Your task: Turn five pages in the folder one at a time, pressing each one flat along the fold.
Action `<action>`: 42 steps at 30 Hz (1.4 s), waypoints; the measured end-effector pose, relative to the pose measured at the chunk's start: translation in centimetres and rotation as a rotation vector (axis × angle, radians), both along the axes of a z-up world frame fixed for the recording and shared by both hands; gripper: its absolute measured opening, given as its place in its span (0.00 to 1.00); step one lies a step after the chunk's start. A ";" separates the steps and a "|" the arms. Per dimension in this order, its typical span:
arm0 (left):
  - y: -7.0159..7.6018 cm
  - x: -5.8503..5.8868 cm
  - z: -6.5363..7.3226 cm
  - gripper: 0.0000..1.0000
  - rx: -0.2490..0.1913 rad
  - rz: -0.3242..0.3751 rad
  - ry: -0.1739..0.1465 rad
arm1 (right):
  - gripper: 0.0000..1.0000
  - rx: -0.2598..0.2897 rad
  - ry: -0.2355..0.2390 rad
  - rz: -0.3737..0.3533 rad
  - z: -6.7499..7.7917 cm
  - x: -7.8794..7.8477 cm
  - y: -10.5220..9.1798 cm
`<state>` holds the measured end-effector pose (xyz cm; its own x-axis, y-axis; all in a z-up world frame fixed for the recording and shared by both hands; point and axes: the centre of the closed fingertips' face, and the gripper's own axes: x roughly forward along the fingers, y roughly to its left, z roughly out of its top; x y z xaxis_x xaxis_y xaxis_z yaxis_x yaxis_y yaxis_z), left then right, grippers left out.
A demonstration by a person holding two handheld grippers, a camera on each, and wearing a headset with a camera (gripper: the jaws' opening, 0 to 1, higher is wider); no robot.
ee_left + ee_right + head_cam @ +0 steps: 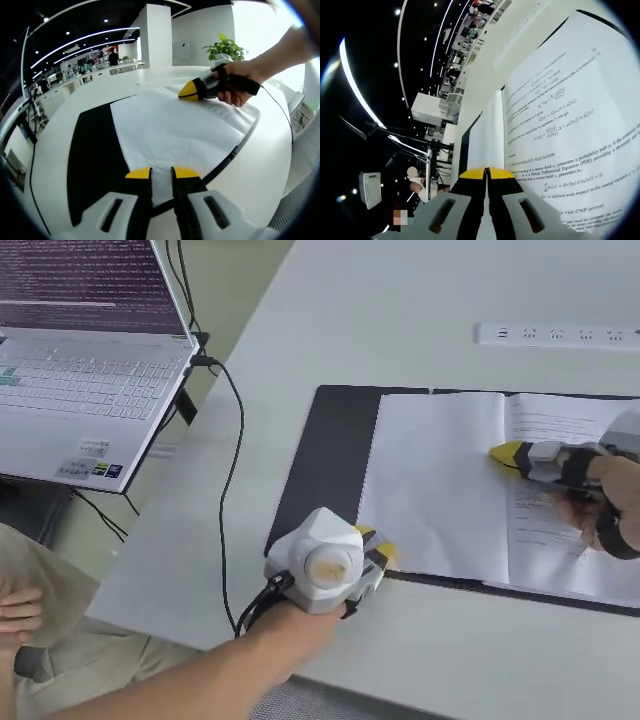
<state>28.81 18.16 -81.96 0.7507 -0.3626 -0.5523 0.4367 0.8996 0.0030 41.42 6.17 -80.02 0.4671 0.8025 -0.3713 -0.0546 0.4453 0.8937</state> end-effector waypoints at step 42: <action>-0.1 -0.1 0.2 0.13 0.036 -0.028 0.000 | 0.00 0.051 0.045 0.140 -0.2 -9.7 0.3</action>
<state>28.71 18.11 -81.77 0.7405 -0.3636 -0.5653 0.4618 0.8863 0.0349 31.74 6.46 -80.21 0.3330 0.8771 -0.3461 -0.0725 0.3898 0.9180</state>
